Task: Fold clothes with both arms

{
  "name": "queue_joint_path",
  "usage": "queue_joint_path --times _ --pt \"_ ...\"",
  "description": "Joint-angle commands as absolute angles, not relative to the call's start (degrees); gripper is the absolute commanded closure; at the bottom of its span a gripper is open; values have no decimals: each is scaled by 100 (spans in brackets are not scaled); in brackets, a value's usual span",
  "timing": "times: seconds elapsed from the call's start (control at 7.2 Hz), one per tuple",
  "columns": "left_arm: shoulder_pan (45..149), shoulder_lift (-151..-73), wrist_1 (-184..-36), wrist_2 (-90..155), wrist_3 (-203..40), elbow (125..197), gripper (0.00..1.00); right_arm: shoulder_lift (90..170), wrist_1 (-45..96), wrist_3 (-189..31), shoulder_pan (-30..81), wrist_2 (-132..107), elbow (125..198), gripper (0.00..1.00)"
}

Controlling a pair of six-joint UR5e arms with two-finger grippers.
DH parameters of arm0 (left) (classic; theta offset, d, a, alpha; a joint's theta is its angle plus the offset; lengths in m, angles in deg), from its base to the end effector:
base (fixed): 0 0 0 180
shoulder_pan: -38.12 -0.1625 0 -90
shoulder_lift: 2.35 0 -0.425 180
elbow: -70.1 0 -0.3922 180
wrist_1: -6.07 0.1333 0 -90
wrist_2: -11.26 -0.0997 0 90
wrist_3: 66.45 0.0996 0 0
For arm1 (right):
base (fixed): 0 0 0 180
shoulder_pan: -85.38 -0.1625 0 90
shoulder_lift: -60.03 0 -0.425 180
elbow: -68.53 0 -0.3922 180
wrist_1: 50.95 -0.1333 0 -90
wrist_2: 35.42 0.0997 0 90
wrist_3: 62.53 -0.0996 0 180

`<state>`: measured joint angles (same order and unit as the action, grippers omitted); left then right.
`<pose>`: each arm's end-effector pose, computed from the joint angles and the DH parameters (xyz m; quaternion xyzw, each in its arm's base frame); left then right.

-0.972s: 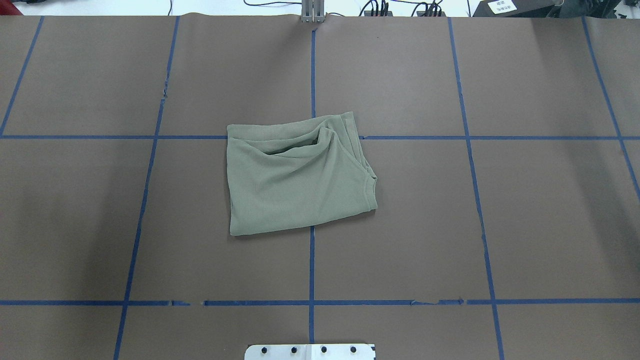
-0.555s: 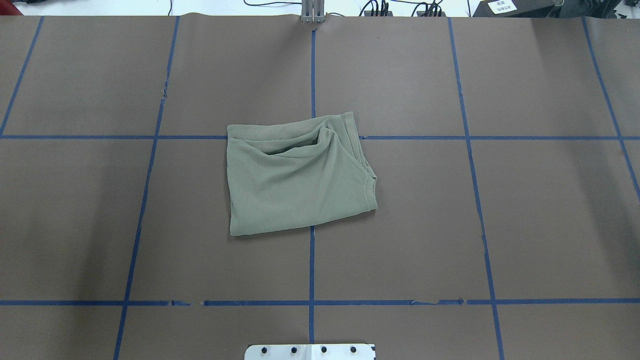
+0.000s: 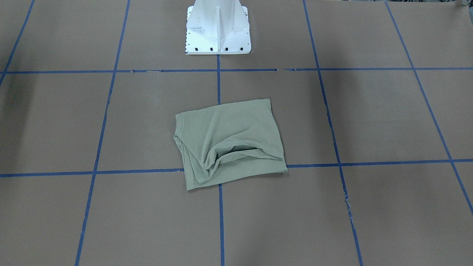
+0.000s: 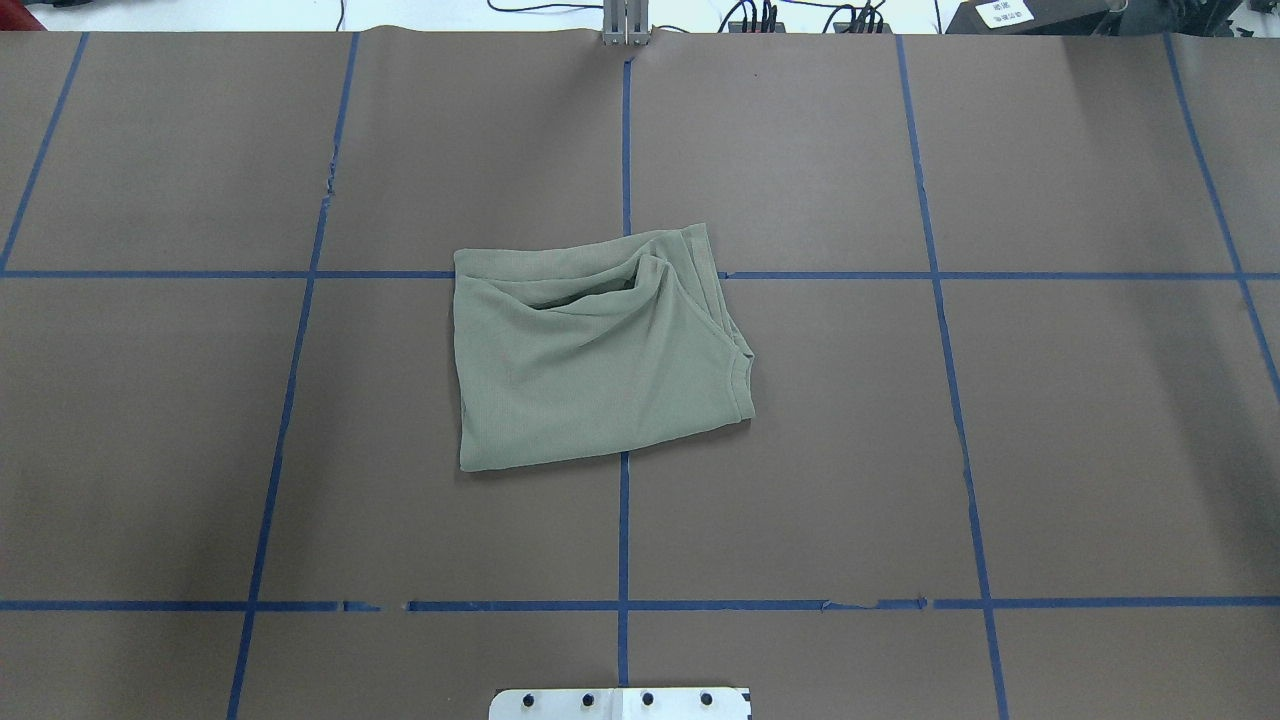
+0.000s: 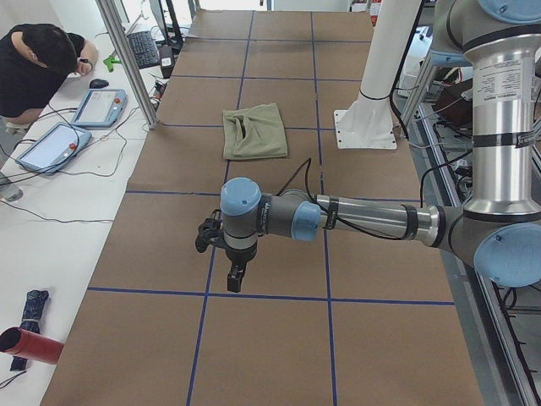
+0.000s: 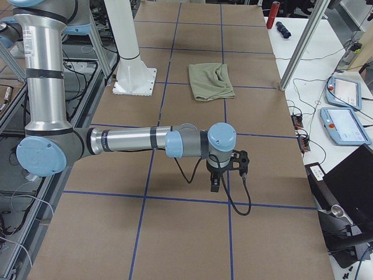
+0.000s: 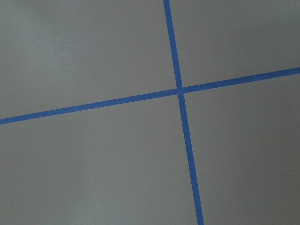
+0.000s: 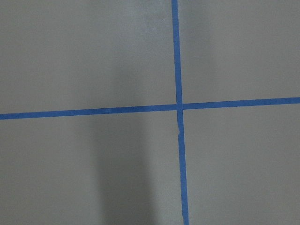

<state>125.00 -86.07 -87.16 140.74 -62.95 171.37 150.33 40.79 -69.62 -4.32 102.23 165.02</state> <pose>-0.0452 -0.4570 0.6127 0.0686 0.3367 0.0784 0.9359 0.0571 -0.4926 0.6044 0.0094 -0.4051 0.0385 0.9134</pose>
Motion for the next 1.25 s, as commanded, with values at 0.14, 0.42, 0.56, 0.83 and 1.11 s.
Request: queue_joint_path --times 0.14,0.42,0.56,0.83,1.11 --pt "12751 -8540 -8753 14327 -5768 16908 0 15143 4028 -6965 -427 10231 16503 0" --pt "12760 -8558 -8736 14345 -5749 16889 0 15371 3993 -6948 -427 10187 16555 0" --pt "12760 -8558 -8736 14345 -5749 16915 0 15590 3731 -7000 -427 10169 16538 0" --pt "12751 -8575 -8736 14336 -5766 16880 0 15680 3483 -7018 -427 10117 16512 0" --pt "12751 -8575 -8736 14345 -6490 16889 0 15680 3474 -7141 -427 10125 16520 0"
